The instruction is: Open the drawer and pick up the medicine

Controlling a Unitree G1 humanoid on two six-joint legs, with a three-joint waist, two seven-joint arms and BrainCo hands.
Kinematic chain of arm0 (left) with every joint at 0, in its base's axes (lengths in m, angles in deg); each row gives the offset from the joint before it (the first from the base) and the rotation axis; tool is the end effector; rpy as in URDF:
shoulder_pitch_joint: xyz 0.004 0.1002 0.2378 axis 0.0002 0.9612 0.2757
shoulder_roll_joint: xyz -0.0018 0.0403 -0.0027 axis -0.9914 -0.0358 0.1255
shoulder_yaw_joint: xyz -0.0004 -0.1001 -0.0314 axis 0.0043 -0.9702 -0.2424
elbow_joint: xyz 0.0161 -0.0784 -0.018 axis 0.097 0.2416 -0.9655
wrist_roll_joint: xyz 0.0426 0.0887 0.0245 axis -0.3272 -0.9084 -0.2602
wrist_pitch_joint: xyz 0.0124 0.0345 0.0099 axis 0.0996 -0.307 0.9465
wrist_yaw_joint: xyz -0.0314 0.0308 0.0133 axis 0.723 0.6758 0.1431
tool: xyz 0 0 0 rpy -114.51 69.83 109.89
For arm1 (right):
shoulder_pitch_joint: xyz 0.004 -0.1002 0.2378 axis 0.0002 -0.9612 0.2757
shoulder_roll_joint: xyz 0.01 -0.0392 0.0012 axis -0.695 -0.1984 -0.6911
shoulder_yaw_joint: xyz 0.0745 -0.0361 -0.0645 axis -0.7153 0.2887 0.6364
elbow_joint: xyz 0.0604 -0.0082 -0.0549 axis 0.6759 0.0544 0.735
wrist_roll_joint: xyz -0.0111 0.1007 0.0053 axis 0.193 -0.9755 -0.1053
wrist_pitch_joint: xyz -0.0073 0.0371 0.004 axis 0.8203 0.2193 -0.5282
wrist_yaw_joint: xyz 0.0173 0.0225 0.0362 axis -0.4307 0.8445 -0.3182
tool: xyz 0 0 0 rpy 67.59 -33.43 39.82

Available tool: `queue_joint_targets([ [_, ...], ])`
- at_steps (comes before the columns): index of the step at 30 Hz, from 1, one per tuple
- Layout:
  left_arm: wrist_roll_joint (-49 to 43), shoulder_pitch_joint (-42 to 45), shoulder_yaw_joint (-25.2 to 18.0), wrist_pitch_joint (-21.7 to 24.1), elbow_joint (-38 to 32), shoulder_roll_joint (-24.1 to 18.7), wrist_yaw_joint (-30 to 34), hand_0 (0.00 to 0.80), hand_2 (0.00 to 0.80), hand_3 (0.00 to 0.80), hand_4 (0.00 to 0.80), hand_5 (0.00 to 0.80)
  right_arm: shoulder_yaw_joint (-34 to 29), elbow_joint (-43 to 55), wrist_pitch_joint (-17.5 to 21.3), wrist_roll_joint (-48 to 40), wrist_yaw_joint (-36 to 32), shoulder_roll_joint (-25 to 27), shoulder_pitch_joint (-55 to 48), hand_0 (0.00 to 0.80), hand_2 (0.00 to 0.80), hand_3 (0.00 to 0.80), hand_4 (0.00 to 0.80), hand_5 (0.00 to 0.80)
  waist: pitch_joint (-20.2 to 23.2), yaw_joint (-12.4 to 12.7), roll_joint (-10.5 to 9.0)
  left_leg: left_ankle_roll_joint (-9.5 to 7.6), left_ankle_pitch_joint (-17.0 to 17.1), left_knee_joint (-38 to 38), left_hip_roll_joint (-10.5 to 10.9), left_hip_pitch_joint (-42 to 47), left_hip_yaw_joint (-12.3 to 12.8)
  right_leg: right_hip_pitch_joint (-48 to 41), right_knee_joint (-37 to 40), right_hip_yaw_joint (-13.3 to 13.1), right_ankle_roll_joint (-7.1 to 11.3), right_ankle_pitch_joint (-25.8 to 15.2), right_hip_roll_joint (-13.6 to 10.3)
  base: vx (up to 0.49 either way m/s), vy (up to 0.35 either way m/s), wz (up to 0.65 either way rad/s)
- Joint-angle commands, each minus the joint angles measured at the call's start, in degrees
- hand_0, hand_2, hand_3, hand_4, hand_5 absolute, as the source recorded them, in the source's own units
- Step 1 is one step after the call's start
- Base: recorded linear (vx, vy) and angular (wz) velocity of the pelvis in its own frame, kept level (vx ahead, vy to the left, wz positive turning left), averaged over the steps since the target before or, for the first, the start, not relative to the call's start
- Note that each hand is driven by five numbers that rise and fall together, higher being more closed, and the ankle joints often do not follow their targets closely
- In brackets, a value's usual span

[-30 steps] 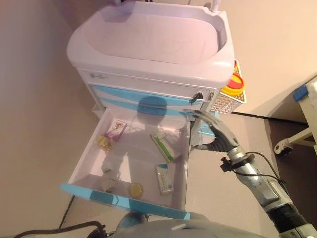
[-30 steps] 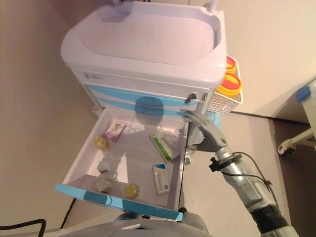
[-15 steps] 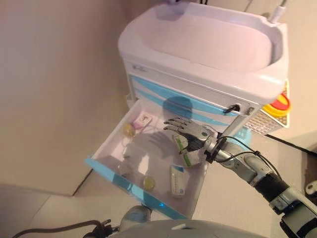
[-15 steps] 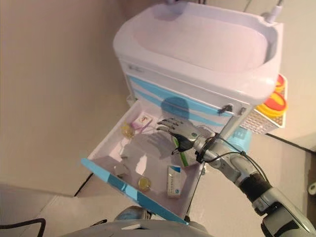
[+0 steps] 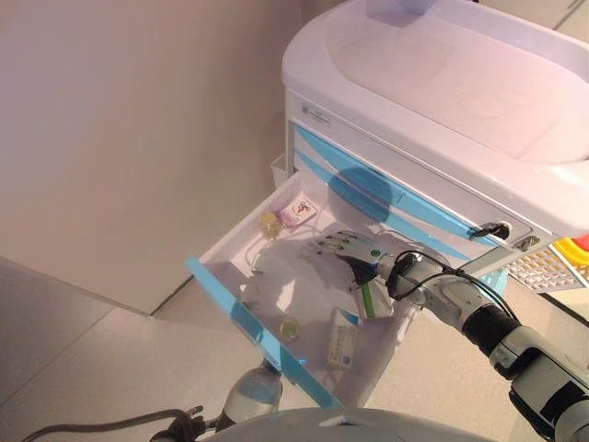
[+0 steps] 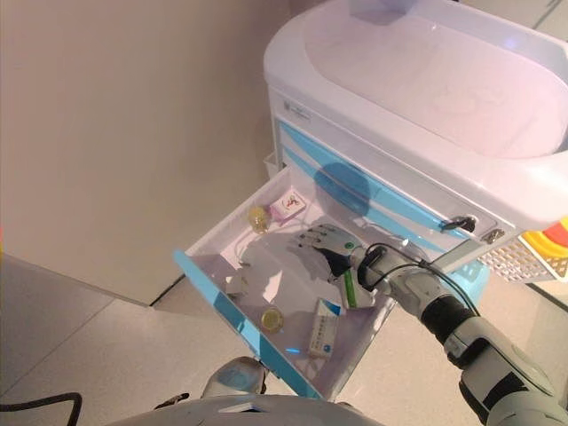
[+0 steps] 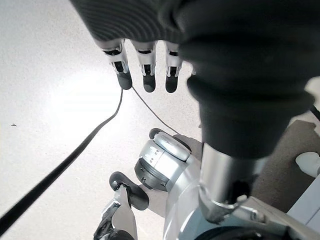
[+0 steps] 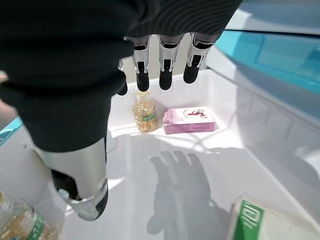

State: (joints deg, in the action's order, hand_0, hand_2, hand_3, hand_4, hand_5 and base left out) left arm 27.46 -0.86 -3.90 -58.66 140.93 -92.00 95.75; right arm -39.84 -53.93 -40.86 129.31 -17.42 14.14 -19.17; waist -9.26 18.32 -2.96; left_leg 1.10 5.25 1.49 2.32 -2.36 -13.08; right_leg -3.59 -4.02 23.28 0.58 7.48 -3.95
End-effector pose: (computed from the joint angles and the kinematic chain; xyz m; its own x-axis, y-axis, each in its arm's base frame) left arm 0.0309 0.2395 -0.1186 0.2974 0.0959 -0.9499 -0.0678 0.9945 0.0792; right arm 0.2551 -0.1712 0.0392 0.7007 0.6444 -0.3062 -0.2231 -0.2097 -0.9520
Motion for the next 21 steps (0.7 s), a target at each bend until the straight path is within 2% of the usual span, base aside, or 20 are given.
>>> queue_joint_targets([
  [1,-2.9,-0.7,0.6,0.7,0.4,-1.0,0.9,0.000,0.000,0.000,0.000,0.000,2.7,0.1,-1.8,-1.4,1.9,-2.1,3.9,0.000,0.000,0.000,0.000,0.000,-0.1,1.3,-1.12,-1.91,-5.1,-0.7,2.7,0.9,1.7,1.8,-0.9,-4.2,3.56,-4.9,-4.1,0.000,0.000,0.00],
  [10,-3.2,-1.6,4.4,0.9,-1.0,-0.4,1.4,0.000,0.000,0.000,0.000,0.000,2.8,-6.4,-4.1,-1.5,3.0,-7.1,6.3,0.000,0.000,0.000,0.000,0.000,-1.5,2.7,-0.10,-2.06,-4.1,-0.4,3.0,-0.2,0.0,2.6,-1.5,-3.2,3.77,-4.8,-4.7,-0.020,0.028,0.06],
  [21,-3.4,-0.3,4.0,1.3,-1.8,-0.4,1.1,0.000,0.000,0.000,0.000,0.000,3.5,-6.9,-2.1,-4.5,3.6,-8.8,7.9,0.000,0.000,0.000,0.000,0.000,-1.9,4.5,0.17,-1.99,-3.0,0.9,3.5,-0.2,-2.0,2.4,-1.4,-1.7,4.22,-5.0,-5.2,0.009,0.019,0.13],
])
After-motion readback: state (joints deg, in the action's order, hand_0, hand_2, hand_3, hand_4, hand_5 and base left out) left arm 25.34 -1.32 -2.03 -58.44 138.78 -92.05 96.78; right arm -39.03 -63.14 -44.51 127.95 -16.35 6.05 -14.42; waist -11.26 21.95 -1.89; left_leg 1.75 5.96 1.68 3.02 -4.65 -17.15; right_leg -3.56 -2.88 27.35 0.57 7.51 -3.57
